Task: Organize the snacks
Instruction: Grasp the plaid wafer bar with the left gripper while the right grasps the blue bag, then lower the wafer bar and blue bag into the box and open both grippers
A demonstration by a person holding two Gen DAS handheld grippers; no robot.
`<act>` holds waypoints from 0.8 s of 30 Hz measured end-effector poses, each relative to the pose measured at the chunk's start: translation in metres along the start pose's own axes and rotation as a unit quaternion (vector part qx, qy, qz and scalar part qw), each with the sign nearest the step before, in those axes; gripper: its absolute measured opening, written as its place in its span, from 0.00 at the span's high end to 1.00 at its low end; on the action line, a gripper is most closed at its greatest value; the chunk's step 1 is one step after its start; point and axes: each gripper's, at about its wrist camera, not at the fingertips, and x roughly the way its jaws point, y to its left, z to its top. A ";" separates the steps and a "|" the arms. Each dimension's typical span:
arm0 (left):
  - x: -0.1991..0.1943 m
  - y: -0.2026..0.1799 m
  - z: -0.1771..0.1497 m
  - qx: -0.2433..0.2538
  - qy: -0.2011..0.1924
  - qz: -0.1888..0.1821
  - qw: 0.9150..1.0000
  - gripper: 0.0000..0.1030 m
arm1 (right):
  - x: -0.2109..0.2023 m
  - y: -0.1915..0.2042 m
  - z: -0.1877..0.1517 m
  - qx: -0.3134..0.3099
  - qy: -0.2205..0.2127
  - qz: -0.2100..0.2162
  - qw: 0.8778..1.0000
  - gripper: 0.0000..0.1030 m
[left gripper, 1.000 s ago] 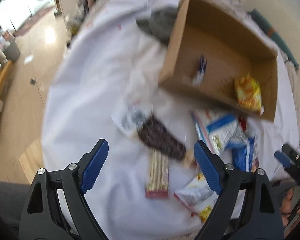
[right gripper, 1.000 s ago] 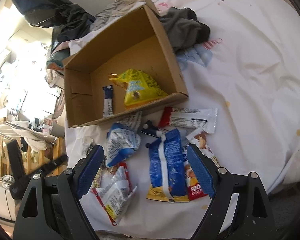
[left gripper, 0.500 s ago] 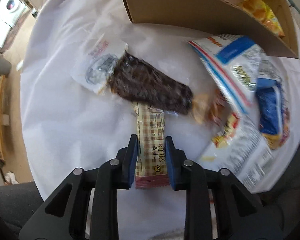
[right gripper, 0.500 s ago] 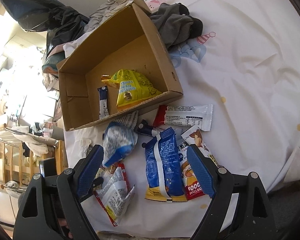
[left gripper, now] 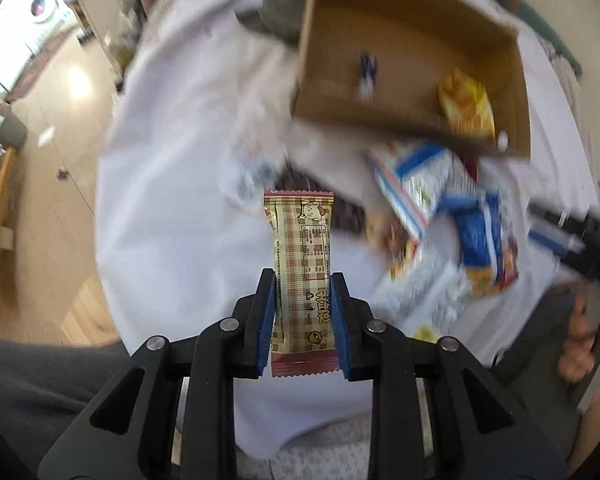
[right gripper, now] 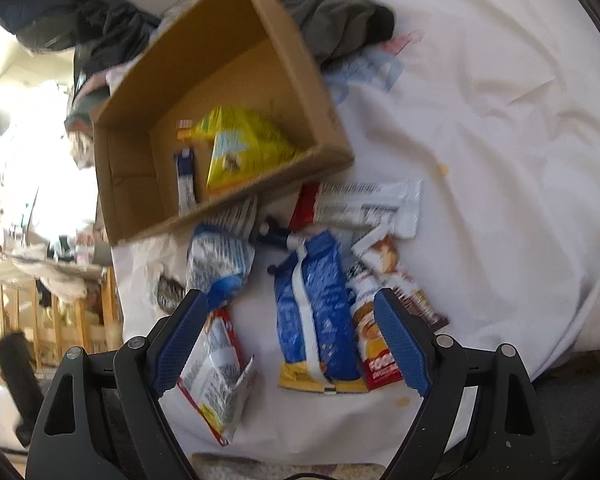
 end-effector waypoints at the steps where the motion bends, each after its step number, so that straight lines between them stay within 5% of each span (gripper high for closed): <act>1: -0.002 -0.001 0.005 -0.003 -0.011 0.000 1.000 0.78 | 0.005 0.002 -0.001 -0.006 0.009 -0.006 1.000 0.16; 7: 0.006 -0.002 0.028 -0.013 -0.045 -0.006 0.999 0.78 | 0.045 0.020 -0.008 -0.066 0.066 -0.089 0.992 0.29; 12: 0.016 -0.001 0.024 -0.013 -0.057 -0.007 0.998 0.78 | 0.067 0.038 -0.016 -0.128 0.078 -0.142 0.978 0.30; 15: 0.017 0.003 0.024 -0.030 -0.051 -0.022 0.998 0.78 | 0.084 0.042 -0.022 -0.140 0.105 -0.152 0.973 0.43; 19: 0.011 0.006 0.025 -0.040 -0.061 -0.026 0.997 0.78 | 0.078 0.046 -0.021 -0.151 0.088 -0.151 0.973 0.64; 24: 0.012 0.007 0.025 -0.044 -0.059 -0.031 0.997 0.78 | 0.055 0.034 -0.018 -0.117 0.075 -0.100 0.985 0.71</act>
